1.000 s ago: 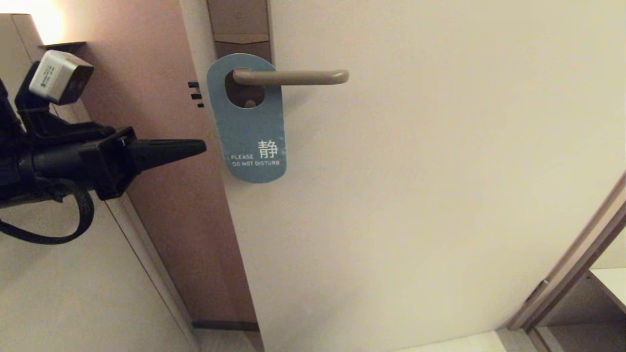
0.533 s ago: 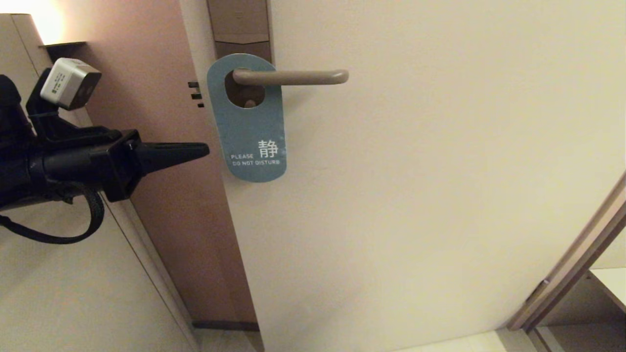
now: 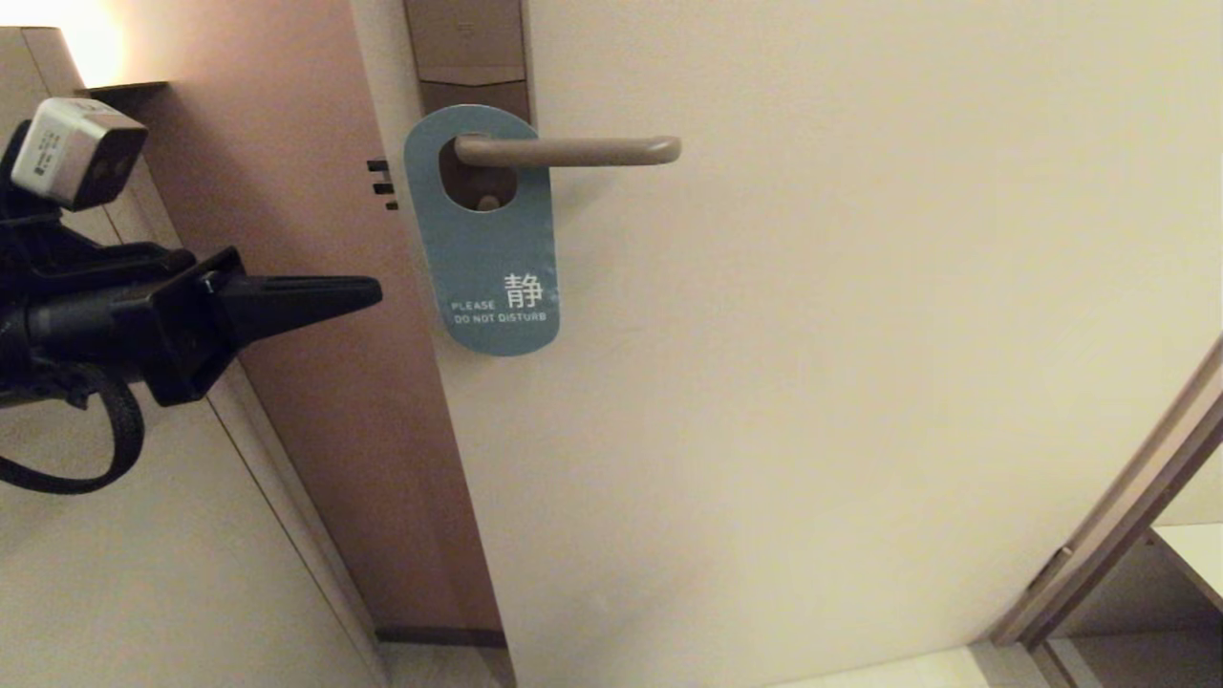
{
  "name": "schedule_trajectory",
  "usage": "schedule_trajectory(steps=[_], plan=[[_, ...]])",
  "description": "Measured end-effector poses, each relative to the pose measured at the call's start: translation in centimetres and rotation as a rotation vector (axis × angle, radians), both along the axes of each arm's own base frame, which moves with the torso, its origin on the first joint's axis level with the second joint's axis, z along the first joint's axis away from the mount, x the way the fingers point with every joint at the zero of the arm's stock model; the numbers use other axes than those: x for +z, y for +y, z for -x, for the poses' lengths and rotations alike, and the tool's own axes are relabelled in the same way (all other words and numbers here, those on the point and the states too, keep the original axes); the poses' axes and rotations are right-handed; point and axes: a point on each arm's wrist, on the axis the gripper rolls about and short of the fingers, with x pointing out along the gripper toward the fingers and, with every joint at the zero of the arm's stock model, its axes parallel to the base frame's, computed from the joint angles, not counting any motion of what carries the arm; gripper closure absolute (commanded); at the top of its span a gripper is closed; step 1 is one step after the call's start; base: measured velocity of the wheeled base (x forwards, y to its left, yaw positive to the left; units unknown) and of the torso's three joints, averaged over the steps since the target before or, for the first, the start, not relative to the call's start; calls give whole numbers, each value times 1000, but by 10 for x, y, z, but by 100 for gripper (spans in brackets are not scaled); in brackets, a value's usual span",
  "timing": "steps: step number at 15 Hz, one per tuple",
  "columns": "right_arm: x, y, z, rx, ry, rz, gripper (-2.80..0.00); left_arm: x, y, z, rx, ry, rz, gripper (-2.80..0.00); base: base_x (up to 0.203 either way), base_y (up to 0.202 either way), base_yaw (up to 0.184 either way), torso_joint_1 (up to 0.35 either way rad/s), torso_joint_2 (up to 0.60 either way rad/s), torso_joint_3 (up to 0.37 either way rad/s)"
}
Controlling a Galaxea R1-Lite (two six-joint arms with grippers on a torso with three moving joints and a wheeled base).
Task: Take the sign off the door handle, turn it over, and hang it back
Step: Take down the sign
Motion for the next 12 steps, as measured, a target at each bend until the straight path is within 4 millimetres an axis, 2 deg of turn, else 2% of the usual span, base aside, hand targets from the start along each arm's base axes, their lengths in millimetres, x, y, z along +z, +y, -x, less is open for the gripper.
schedule_trajectory(steps=[6, 12], plan=[[0, 0, 0, 0, 0, 0, 0, 0, 24, 11, 21, -7, 1, 0, 0, 0, 0, 0, 0, 0], [0, 0, 0, 0, 0, 0, 0, -9, 28, 1, 20, 1, -7, 0, 0, 0, 0, 0, 0, 0]])
